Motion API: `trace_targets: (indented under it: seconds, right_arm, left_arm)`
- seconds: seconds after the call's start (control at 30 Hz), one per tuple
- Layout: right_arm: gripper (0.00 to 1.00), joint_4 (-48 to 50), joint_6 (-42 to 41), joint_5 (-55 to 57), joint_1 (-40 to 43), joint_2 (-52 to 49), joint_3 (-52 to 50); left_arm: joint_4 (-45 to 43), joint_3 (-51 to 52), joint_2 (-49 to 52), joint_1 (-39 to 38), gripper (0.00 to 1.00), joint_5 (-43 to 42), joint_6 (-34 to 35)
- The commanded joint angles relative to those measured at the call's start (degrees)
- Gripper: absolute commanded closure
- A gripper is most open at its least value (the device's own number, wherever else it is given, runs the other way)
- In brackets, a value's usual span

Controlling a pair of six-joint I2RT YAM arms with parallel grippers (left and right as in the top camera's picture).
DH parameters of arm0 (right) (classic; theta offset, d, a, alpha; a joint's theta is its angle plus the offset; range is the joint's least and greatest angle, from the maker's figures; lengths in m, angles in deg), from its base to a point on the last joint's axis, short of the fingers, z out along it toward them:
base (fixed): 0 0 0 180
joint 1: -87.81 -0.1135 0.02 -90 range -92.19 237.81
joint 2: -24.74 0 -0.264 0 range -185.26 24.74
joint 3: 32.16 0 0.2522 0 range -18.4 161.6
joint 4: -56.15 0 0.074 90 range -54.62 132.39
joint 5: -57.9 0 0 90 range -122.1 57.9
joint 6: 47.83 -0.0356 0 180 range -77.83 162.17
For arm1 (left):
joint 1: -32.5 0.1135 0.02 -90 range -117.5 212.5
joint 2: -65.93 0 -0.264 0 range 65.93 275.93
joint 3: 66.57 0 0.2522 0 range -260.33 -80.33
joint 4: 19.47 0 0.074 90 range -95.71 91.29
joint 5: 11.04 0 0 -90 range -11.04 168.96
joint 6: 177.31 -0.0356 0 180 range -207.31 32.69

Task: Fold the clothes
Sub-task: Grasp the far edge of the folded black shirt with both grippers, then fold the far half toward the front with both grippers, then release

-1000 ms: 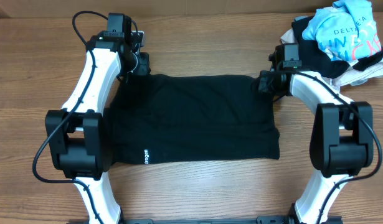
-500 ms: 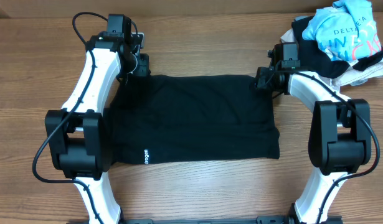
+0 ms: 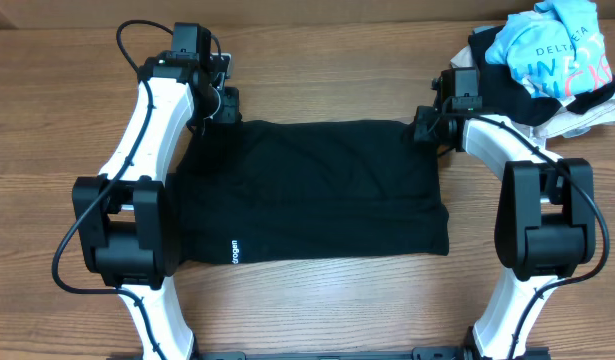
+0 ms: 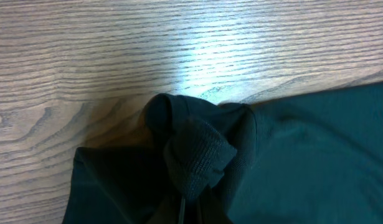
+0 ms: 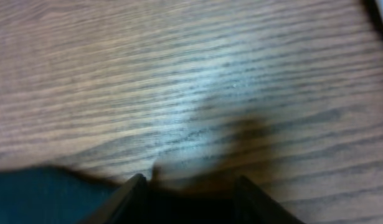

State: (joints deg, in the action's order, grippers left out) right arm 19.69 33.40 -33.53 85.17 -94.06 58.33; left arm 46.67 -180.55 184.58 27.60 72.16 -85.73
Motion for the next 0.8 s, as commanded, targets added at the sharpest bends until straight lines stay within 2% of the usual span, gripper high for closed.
trace_targets:
  seconds: [0.0, 0.17, 0.27, 0.3, 0.6, 0.77]
  right_arm:
    - [0.62, -1.05, 0.28, -2.23, 0.0, -0.92, 0.55]
    - [0.73, -3.45, 0.28, -2.29, 0.02, -0.85, 0.72]
    - [0.94, -5.33, 0.26, -2.29, 0.02, -0.55, 1.49]
    - [0.96, -6.16, 0.26, -2.27, 0.09, -0.35, 1.88]
    - [0.96, -16.37, 0.26, -2.29, 1.77, 4.76, 7.63]
    - [0.96, -26.4, 0.24, -2.82, 2.69, 10.49, 10.27]
  left_arm:
    - [0.39, -0.94, -0.7, -0.24, 0.96, -0.02, 0.74]
    - [1.6, -1.31, -0.72, 0.7, 0.96, -0.04, 0.76]
    - [2.58, -2.1, -0.72, 1.64, 0.96, -0.07, 0.79]
    - [2.95, -2.38, -0.72, 1.99, 0.96, -0.09, 0.76]
    - [8.92, -9.31, -0.74, 4.22, 0.96, -0.09, 0.76]
    - [17.53, -16.41, -0.74, 4.52, 0.96, -0.09, 0.76]
